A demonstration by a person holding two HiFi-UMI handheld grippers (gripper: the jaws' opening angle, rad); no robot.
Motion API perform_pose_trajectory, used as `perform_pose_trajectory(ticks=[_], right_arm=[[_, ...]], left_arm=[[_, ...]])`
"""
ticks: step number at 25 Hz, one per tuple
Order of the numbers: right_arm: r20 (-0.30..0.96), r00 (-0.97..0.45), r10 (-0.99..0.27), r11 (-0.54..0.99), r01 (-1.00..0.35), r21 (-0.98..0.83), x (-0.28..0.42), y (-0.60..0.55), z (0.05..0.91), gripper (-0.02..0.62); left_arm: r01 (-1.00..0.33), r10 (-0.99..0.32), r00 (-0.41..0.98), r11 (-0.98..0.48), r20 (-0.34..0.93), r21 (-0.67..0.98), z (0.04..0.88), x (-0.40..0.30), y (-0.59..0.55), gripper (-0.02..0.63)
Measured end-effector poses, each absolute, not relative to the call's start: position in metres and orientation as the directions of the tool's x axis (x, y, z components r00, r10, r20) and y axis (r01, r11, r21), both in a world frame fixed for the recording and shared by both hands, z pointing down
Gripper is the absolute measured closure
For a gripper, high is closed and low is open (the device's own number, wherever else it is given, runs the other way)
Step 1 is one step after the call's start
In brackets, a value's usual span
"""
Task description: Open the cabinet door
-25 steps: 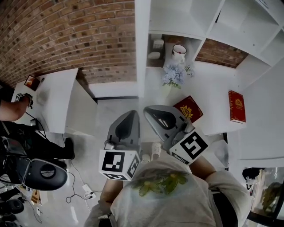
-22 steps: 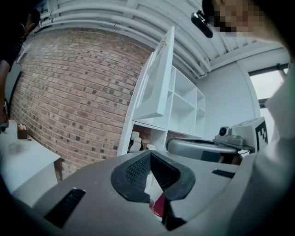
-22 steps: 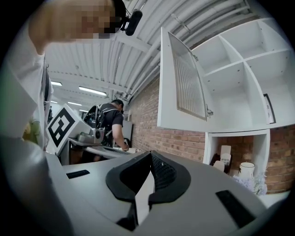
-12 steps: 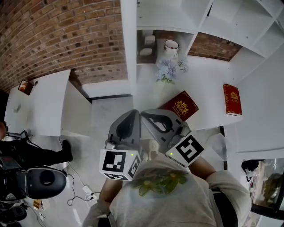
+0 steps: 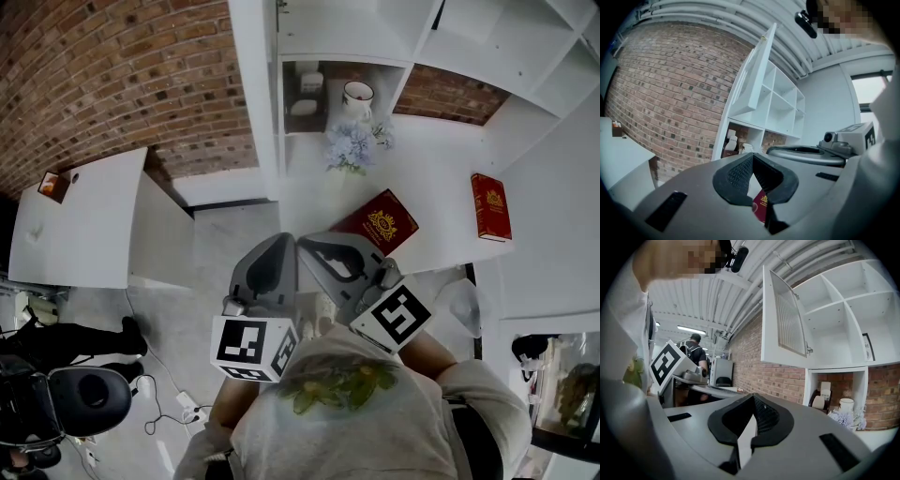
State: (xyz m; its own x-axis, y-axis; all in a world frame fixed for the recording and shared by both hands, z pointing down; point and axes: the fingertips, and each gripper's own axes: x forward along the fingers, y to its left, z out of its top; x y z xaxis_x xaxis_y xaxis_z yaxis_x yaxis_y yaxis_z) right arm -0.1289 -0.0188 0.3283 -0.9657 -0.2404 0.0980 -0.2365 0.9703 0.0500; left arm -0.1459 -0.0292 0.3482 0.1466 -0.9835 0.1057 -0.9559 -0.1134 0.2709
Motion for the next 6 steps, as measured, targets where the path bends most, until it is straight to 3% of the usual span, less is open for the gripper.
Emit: perform_pose_trajectory(ticks=[6], right_arm=[[0.103, -0.967, -0.235, 0.972, -0.23, 0.054, -0.1232, -0.0211, 0.3301, 0.572]], left_arm=[[-0.956, -0.984, 0.141, -0.106, 0.113, 0.272, 0.3488, -0.1411, -0.0309, 0.598]])
